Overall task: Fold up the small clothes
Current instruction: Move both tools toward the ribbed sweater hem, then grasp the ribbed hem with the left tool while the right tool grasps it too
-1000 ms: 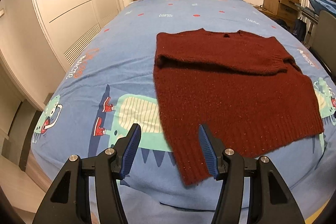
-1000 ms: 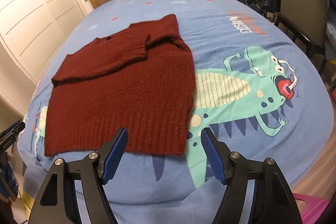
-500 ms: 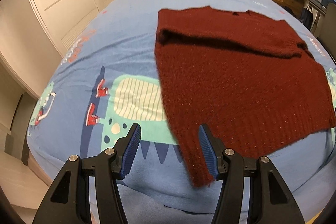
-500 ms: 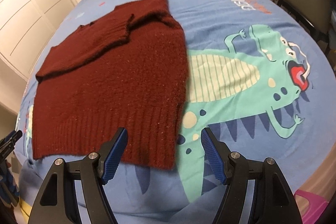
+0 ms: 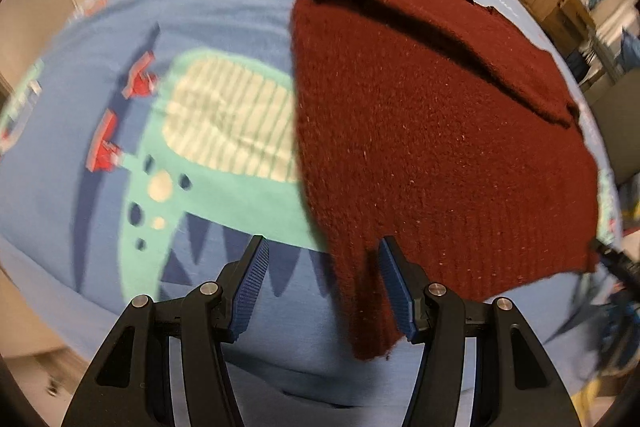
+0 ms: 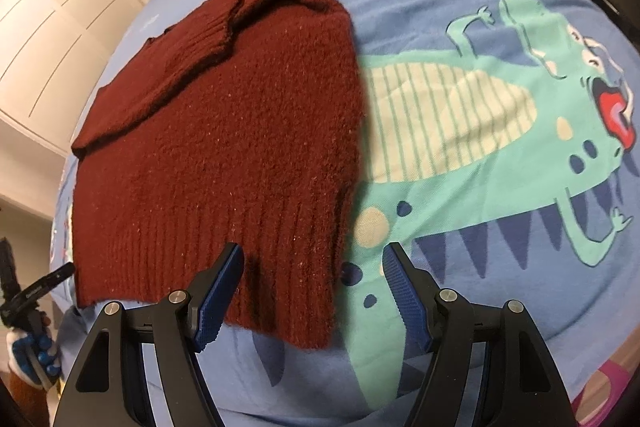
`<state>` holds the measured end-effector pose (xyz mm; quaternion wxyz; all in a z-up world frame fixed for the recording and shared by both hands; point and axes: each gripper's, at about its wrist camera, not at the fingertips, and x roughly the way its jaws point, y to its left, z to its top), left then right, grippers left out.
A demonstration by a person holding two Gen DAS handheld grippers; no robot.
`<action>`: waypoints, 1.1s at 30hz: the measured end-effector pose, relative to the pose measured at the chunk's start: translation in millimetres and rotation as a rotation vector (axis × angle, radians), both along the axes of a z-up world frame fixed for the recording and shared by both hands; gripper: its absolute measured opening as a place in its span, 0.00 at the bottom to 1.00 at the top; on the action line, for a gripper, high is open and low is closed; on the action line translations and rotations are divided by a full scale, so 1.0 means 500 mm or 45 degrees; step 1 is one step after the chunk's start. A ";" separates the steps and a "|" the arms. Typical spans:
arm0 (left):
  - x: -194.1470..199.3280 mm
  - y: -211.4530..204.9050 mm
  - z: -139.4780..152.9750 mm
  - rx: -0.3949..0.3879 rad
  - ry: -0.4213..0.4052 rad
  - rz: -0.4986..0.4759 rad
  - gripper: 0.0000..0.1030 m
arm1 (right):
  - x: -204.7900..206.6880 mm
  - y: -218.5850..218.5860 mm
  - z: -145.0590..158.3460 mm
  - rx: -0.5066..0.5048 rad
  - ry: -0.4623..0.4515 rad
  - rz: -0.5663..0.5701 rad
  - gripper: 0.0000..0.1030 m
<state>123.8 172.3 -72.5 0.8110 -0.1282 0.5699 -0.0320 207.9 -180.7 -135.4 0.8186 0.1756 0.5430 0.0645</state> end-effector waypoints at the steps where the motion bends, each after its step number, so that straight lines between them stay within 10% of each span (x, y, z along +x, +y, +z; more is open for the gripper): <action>1: 0.002 0.008 -0.004 -0.045 0.013 0.008 0.50 | 0.001 0.000 -0.002 0.005 0.001 -0.001 0.72; 18: 0.033 0.026 -0.024 -0.536 0.125 -0.145 0.48 | 0.027 0.009 -0.025 0.238 0.029 0.079 0.63; 33: 0.054 0.023 -0.038 -0.566 0.158 -0.179 0.32 | 0.034 0.021 -0.049 0.428 0.056 0.128 0.31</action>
